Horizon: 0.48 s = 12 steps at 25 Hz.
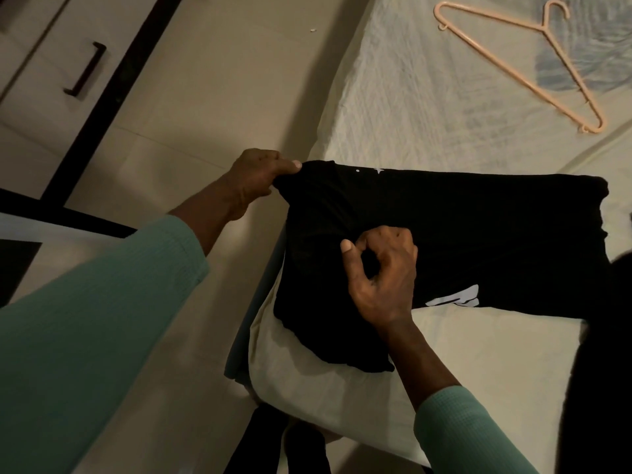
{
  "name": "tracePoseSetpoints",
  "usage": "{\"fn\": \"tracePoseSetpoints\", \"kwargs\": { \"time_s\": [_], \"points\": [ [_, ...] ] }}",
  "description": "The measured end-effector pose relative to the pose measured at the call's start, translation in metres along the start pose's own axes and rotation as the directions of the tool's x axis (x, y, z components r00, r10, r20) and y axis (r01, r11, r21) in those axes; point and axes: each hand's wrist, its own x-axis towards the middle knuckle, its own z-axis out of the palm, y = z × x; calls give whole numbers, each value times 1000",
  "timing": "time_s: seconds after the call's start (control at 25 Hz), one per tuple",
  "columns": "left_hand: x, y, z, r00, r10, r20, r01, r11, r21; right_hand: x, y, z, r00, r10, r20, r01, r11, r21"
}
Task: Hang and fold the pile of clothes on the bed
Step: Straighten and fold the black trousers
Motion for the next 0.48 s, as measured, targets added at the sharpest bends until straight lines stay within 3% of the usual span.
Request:
{"fn": "tracePoseSetpoints", "kwargs": {
  "time_s": [0.12,0.24,0.32,0.36,0.48],
  "points": [
    [-6,4,-1,999,49,13,-45,977,-210,3,-4,1,995,49,81,-41,994,-99],
    [-15,10,-2,978,165,-124,-182,973,-139,7,-5,2,994,68,88,-55,988,-148],
    [-16,11,-5,973,172,-153,-198,966,-169,8,-5,0,993,98,66,-91,990,-108],
    [-15,8,-6,967,179,-179,-200,974,-109,9,-5,-1,993,104,54,-97,988,-121],
    [-5,-9,-10,938,246,-245,-161,933,322,10,-10,0,998,43,35,-29,943,-333]
  ]
}}
